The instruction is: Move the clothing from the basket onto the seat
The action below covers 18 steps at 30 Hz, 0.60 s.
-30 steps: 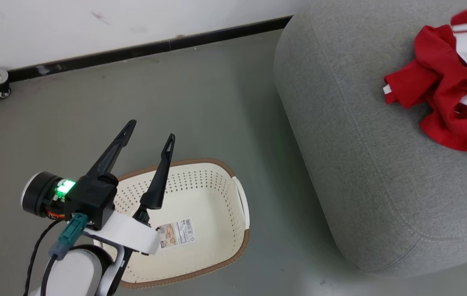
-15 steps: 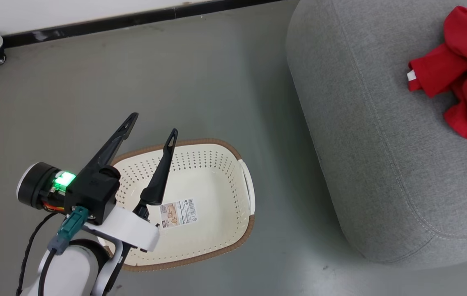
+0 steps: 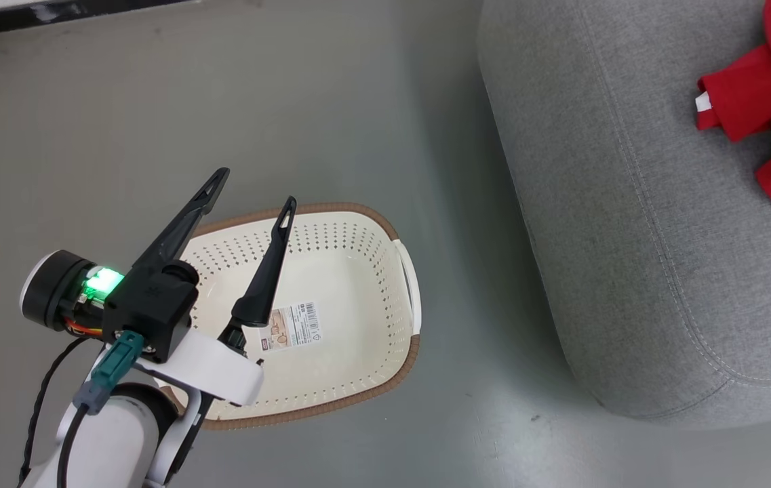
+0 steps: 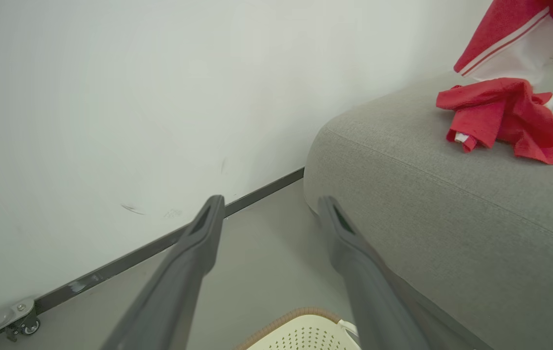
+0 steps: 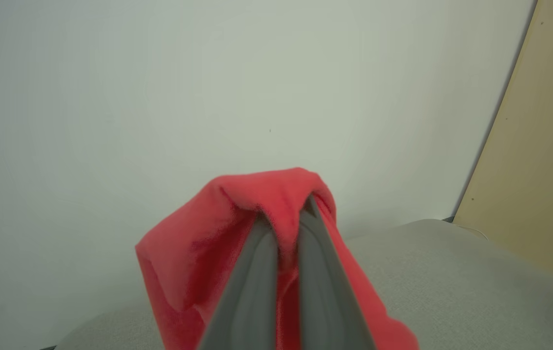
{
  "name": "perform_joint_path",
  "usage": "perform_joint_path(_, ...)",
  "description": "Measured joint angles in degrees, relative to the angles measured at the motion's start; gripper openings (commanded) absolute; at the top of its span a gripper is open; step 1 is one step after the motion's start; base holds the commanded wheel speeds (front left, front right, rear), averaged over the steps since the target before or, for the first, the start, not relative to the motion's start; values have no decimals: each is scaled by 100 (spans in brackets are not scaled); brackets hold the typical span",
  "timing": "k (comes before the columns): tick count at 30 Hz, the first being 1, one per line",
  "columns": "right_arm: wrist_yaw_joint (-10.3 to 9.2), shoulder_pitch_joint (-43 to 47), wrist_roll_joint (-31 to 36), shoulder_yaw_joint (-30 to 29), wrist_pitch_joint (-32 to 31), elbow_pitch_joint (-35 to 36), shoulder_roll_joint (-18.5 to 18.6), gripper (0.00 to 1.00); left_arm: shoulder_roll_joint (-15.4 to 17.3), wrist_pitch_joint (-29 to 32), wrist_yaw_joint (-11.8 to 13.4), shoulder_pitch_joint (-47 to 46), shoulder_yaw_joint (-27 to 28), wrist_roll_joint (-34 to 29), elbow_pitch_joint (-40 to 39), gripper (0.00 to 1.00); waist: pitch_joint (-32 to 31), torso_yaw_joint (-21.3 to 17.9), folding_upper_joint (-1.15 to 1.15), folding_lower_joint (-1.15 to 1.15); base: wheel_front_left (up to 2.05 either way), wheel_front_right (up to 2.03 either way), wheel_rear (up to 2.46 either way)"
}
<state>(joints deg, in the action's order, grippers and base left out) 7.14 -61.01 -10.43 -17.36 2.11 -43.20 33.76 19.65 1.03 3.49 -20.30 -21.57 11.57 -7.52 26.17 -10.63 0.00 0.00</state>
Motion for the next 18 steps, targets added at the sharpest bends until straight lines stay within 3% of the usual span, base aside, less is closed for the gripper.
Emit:
perform_joint_path(8,0,426,46,9,243,-581,-635,0,57,100,0,-30,8,-80,-70,100,188,-24,0,0,0,0,0)
perform_joint_path(18,1,689,47,1,502,-1099,-824,0,109,104,2,-101,46,-121,-126,100,337,-103,0,0,0,0,0)
